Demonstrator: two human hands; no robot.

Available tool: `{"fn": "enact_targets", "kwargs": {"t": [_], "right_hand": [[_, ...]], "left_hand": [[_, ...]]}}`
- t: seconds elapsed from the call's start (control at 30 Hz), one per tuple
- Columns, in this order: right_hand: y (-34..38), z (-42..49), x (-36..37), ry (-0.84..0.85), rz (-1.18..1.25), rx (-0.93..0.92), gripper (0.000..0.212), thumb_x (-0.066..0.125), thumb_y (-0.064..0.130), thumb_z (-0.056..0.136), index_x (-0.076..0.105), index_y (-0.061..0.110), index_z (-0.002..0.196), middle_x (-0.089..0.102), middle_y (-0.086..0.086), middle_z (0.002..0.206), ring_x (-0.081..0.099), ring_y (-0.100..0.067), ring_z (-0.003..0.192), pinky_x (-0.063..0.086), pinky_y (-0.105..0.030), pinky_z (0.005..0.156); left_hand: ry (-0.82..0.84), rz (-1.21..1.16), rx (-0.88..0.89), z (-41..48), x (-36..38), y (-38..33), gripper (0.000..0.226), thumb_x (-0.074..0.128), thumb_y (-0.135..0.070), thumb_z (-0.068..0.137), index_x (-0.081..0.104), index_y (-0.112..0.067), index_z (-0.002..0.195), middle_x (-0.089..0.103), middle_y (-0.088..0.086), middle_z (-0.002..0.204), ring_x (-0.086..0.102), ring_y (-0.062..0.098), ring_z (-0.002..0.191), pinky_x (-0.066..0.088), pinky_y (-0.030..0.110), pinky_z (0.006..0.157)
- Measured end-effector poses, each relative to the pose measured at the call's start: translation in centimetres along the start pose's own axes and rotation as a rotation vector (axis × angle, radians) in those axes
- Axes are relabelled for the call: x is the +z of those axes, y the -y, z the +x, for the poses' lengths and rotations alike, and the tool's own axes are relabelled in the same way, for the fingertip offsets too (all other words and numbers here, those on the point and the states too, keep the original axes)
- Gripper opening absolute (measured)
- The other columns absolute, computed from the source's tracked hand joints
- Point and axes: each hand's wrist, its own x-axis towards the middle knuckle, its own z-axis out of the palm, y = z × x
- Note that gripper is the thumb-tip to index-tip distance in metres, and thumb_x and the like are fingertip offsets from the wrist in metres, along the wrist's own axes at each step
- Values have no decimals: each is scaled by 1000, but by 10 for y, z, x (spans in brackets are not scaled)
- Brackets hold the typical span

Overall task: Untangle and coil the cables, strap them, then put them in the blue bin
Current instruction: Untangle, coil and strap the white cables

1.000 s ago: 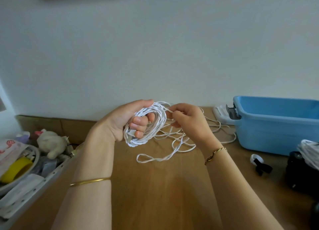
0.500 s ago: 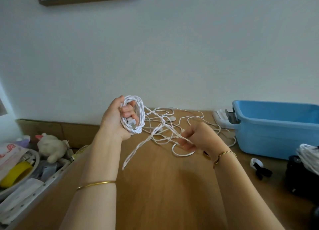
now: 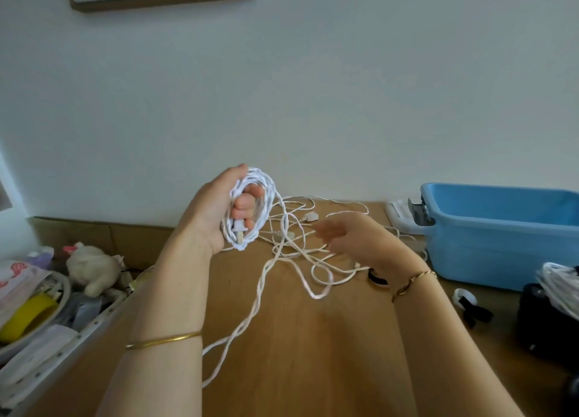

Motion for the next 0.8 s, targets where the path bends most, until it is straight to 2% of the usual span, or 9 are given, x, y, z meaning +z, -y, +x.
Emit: {"fn": "enact_targets", "kwargs": {"t": [0.1, 0.2, 0.27, 0.33, 0.43, 0.53, 0.6, 0.67, 0.8], "right_hand": [[9, 0, 2, -175, 311, -81, 37, 48, 4, 90, 58, 11, 125, 66, -4, 117, 59, -17, 111, 46, -37, 100], [16, 2, 11, -111, 501, -136, 32, 53, 27, 92, 59, 19, 123, 70, 1, 108, 63, -14, 106, 46, -38, 100], [20, 1, 16, -64, 540, -193, 22, 48, 17, 94, 64, 14, 109, 71, -5, 89, 67, -24, 94, 51, -42, 93], [23, -1, 19, -30, 626, -228, 24, 40, 4, 97, 64, 9, 96, 61, -7, 70, 63, -26, 79, 54, -37, 83], [25, -3, 21, -34, 696, -239, 26, 38, 8, 100, 59, 8, 85, 43, 2, 55, 53, -20, 58, 49, -39, 71], [26, -4, 24, 12, 678, -200, 19, 44, 11, 99, 59, 0, 92, 38, 7, 48, 43, -13, 46, 52, -46, 75], [27, -6, 27, 79, 601, -203, 16, 48, 10, 97, 59, 0, 91, 44, 5, 48, 46, -14, 46, 49, -48, 72], [30, -8, 30, 169, 518, -200, 15, 50, 10, 95, 58, 1, 87, 50, 2, 49, 49, -16, 45, 46, -44, 66], [37, -14, 25, 244, 427, -155, 15, 54, 11, 90, 63, 0, 86, 52, -4, 54, 43, -16, 40, 41, -36, 55]], "left_hand": [[110, 112, -28, -4, 6, 2, 44, 40, -37, 98, 54, -9, 67, 31, -7, 36, 26, 6, 30, 31, 15, 38], [179, 143, -41, -6, 10, 3, 45, 41, -37, 97, 57, -7, 67, 31, -7, 36, 27, 5, 30, 32, 16, 37], [211, 34, -81, -6, 11, 3, 45, 43, -38, 96, 57, -8, 66, 30, -8, 36, 26, 4, 29, 30, 15, 38], [243, -161, -148, -5, 12, 3, 41, 47, -41, 93, 55, -11, 66, 30, -9, 35, 27, 3, 29, 28, 15, 40], [304, -508, -171, -1, 11, 4, 36, 50, -42, 90, 55, -12, 71, 34, -9, 36, 32, 3, 30, 33, 12, 41], [280, -851, -84, 5, 9, 3, 38, 47, -39, 95, 58, -5, 82, 41, -10, 43, 39, 3, 36, 47, 15, 47], [243, -921, 48, 9, 8, 2, 35, 40, -32, 100, 54, 0, 93, 45, -7, 51, 45, 6, 42, 54, 23, 63], [188, -898, 208, 11, 8, 1, 25, 35, -26, 102, 46, -5, 97, 47, -4, 59, 48, 8, 50, 54, 35, 77], [-92, -663, 411, 15, 15, 4, 28, 38, -24, 103, 48, -9, 81, 52, 0, 68, 54, 10, 60, 55, 42, 78]]}}
